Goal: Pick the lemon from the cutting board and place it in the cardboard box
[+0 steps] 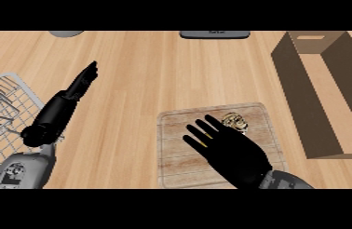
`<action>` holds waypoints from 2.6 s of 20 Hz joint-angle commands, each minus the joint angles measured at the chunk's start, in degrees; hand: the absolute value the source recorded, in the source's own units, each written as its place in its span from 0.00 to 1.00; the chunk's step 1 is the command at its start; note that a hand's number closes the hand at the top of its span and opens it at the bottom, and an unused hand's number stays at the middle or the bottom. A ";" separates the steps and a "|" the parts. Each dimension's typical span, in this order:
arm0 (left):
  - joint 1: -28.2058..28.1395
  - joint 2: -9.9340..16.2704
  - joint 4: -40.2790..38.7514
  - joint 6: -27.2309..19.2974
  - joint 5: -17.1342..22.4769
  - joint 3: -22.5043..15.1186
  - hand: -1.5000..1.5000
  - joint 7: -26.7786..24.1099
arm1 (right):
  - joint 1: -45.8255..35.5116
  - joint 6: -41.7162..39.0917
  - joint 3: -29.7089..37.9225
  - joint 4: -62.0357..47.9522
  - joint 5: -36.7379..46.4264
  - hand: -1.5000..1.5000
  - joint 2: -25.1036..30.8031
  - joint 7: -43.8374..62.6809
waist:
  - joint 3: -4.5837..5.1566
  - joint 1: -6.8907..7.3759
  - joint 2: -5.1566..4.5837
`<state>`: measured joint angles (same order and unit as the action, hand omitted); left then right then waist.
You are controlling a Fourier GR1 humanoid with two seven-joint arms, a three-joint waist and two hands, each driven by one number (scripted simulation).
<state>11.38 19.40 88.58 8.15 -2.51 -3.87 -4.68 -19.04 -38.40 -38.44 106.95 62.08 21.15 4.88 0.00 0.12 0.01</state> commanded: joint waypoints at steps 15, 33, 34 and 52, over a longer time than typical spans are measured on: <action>2.31 -4.59 -1.75 2.32 -4.79 3.20 0.50 1.30 | -0.12 3.38 5.55 -10.54 10.48 0.00 -5.33 -9.45 | 0.01 -0.14 -0.02; -2.74 -6.29 1.63 4.50 -5.97 3.30 0.50 -1.23 | -1.51 24.76 11.70 -28.73 14.56 1.00 -11.21 -17.37 | -0.03 0.52 -0.14; 2.13 -5.31 0.03 4.53 -5.27 4.80 0.50 0.68 | -4.03 21.96 17.15 -31.84 13.21 1.00 -14.27 -11.22 | -0.08 0.64 -0.69; 2.73 -6.37 0.48 4.83 -6.05 3.31 0.50 0.85 | -41.09 41.39 45.96 -63.38 18.22 1.00 -16.10 24.70 | 0.00 3.12 -0.96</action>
<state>14.12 13.29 88.89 13.54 -8.14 -0.73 -4.12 -52.37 -1.75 6.09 50.75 78.02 4.80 26.12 -0.03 3.55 -1.24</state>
